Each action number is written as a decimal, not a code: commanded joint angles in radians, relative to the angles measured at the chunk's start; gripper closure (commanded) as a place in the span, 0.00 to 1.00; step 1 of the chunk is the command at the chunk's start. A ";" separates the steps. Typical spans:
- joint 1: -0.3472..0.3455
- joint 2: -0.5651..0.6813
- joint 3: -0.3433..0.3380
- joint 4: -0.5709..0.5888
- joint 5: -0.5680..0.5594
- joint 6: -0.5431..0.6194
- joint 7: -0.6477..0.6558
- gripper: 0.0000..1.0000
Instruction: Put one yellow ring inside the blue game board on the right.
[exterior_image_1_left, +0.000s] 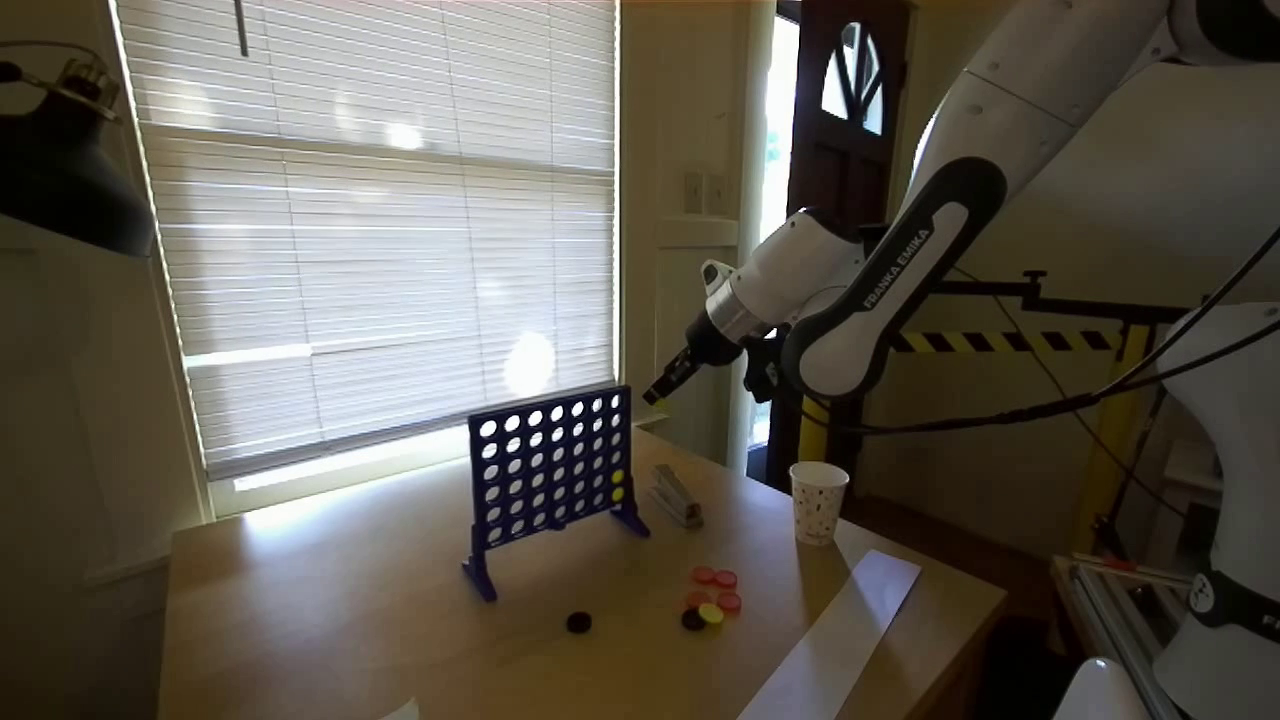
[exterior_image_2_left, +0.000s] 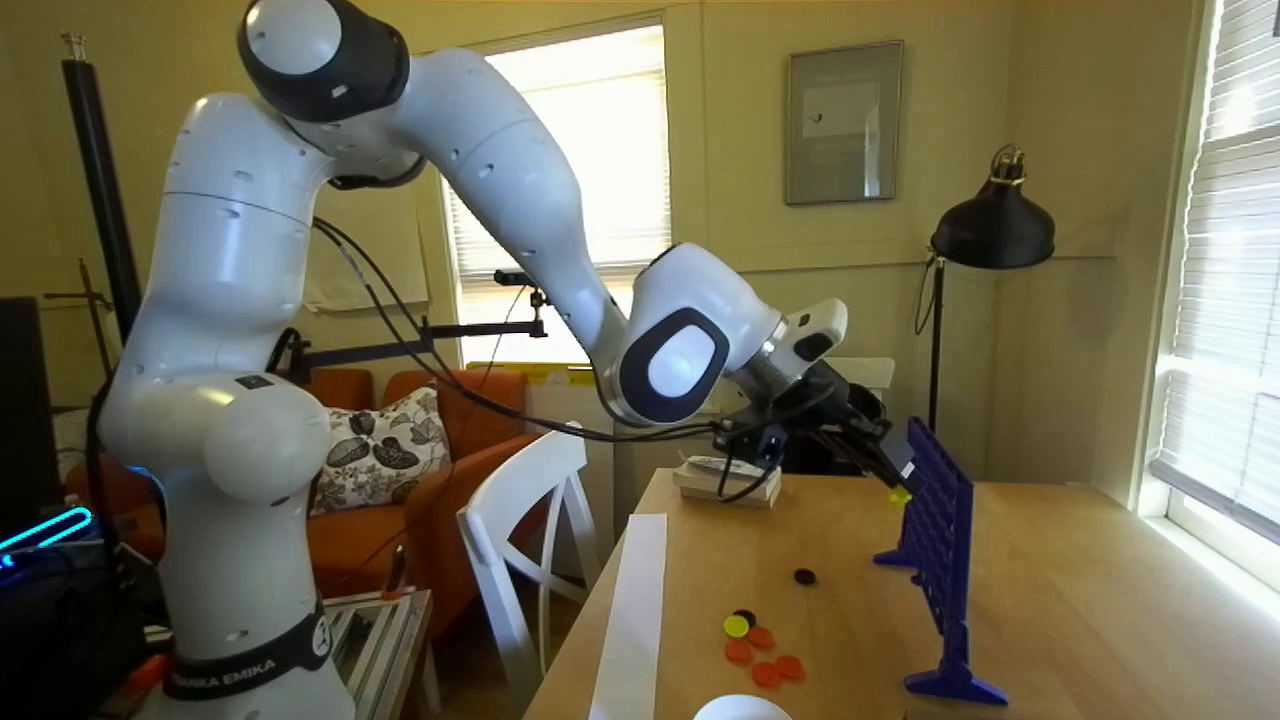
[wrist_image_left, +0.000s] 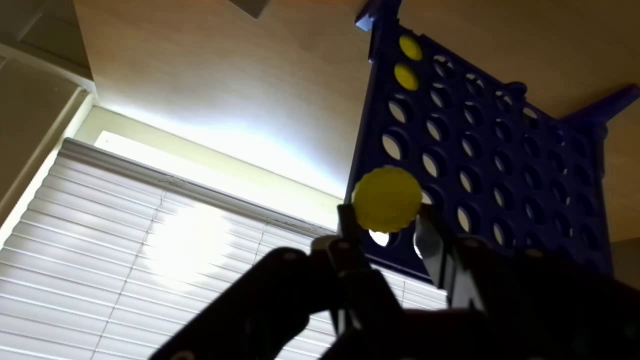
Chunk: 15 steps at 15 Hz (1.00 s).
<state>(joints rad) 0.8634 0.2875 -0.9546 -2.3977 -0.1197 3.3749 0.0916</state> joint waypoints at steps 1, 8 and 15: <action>0.063 0.027 -0.064 -0.002 0.021 0.058 -0.011 0.91; 0.110 0.049 -0.111 -0.016 0.021 0.169 -0.008 0.91; 0.096 0.061 -0.105 -0.025 0.009 0.260 -0.007 0.91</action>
<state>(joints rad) 0.9539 0.3349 -1.0511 -2.4069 -0.1196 3.5820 0.0905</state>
